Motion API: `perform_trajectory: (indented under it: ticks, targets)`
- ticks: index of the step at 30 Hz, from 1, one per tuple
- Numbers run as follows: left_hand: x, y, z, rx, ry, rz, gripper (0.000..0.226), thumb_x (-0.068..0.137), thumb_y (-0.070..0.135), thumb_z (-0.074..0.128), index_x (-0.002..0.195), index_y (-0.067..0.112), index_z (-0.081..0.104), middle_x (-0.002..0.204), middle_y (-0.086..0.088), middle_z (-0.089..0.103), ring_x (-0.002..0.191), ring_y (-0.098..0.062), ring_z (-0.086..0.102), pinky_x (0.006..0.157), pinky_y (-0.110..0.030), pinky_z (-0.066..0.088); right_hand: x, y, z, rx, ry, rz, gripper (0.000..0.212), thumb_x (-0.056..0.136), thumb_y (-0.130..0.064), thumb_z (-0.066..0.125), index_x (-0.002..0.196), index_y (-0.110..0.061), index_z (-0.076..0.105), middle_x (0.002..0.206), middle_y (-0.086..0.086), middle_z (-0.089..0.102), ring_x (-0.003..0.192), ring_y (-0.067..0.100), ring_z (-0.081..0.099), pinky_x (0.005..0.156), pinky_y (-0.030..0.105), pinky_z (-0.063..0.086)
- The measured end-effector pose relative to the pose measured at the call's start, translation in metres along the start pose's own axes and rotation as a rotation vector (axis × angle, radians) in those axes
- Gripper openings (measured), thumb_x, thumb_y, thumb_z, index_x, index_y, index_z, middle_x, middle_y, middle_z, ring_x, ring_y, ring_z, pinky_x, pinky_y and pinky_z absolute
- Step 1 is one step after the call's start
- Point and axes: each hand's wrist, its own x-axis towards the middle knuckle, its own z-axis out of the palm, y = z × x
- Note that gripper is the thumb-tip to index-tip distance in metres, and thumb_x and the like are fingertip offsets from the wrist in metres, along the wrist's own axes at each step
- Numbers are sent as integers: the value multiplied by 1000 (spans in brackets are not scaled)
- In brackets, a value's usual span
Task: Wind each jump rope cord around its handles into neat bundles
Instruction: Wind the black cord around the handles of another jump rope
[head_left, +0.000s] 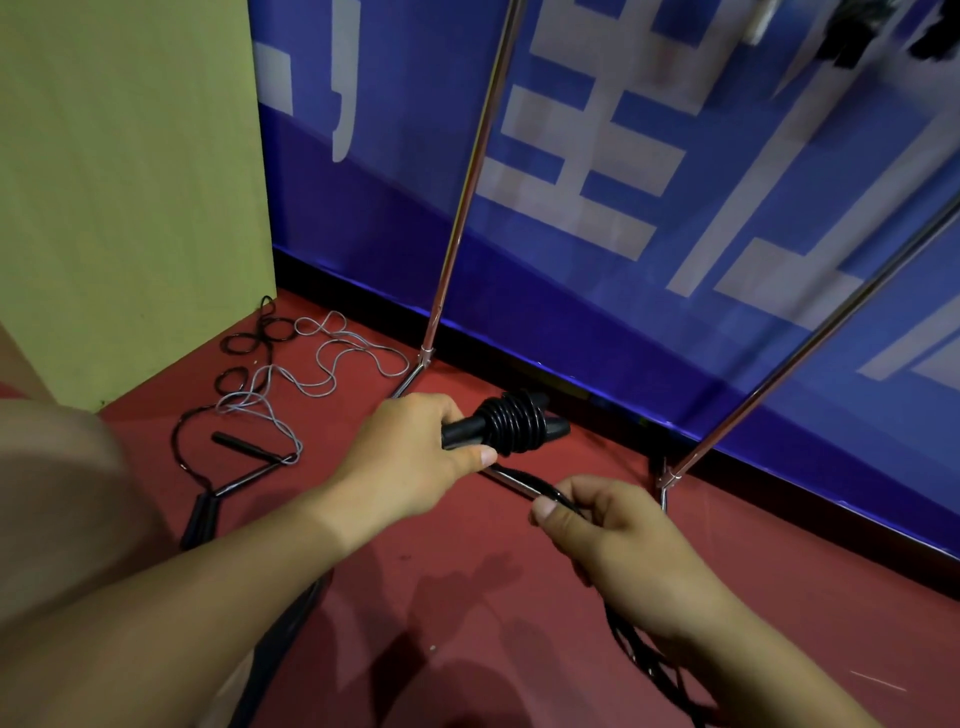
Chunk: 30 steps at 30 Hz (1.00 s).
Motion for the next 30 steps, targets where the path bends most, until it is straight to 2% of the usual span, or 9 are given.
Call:
perform_trajectory:
  ticks: [3, 5, 8, 10, 12, 15, 22, 26, 30]
  targets:
    - [-1, 2, 2, 62, -111, 39, 28, 79, 48, 78, 82, 23, 64, 67, 6, 61, 60, -11, 55, 54, -26, 38, 1, -1, -3, -12, 104, -62, 23, 95, -28, 63, 79, -11, 67, 57, -10, 42, 54, 8, 36, 54, 24, 32]
    - [-4, 4, 5, 128, -201, 109, 29, 81, 49, 76, 88, 22, 66, 72, 2, 64, 65, -15, 57, 58, -29, 40, 3, -1, -4, -146, 165, -138, 21, 95, -28, 61, 76, -22, 68, 52, -14, 47, 50, 2, 38, 51, 19, 33]
    - [-10, 6, 9, 222, -308, 222, 27, 83, 49, 73, 90, 25, 64, 71, 6, 58, 65, -8, 53, 57, -26, 36, 5, 1, -4, -280, 203, -190, 21, 94, -32, 60, 76, -26, 69, 65, -11, 66, 60, 6, 58, 61, 33, 49]
    - [-12, 7, 11, 265, -337, 267, 24, 84, 49, 72, 81, 29, 58, 66, 9, 53, 61, -3, 49, 52, -22, 31, 5, 3, -3, -334, 206, -199, 22, 94, -33, 59, 77, -25, 69, 70, -6, 70, 66, 10, 64, 65, 38, 51]
    - [-13, 8, 11, 278, -354, 287, 28, 85, 49, 71, 72, 35, 51, 63, 10, 51, 59, -1, 47, 51, -20, 27, 6, 4, -4, -376, 216, -218, 21, 94, -31, 59, 77, -25, 68, 70, -9, 70, 66, 7, 64, 65, 37, 51]
    - [-15, 8, 13, 267, -382, 335, 25, 85, 49, 70, 79, 30, 55, 63, 11, 52, 60, 0, 48, 52, -21, 29, 9, 7, -6, -427, 243, -261, 17, 94, -31, 58, 80, -28, 68, 70, -15, 69, 66, 5, 64, 64, 32, 50]
    - [-17, 8, 6, 372, -368, 454, 27, 87, 50, 67, 94, 25, 60, 63, 14, 45, 57, 4, 42, 50, -14, 26, 12, 16, -12, -679, 299, -284, 44, 81, -66, 39, 88, -33, 68, 77, -10, 66, 73, 10, 62, 63, 36, 50]
    - [-23, 6, 4, 385, -440, 473, 29, 88, 51, 66, 85, 25, 53, 63, 15, 46, 58, 5, 44, 51, -14, 25, 15, 15, -13, -637, 283, -233, 45, 72, -69, 50, 78, -29, 68, 68, -9, 65, 68, 10, 62, 62, 38, 51]
    - [-22, 5, 4, 210, -553, 418, 27, 89, 45, 67, 78, 23, 56, 61, 11, 52, 57, -4, 48, 53, -23, 33, 21, 12, -17, -486, 243, -157, 32, 70, -56, 74, 71, -25, 71, 60, -7, 67, 56, 4, 62, 57, 30, 52]
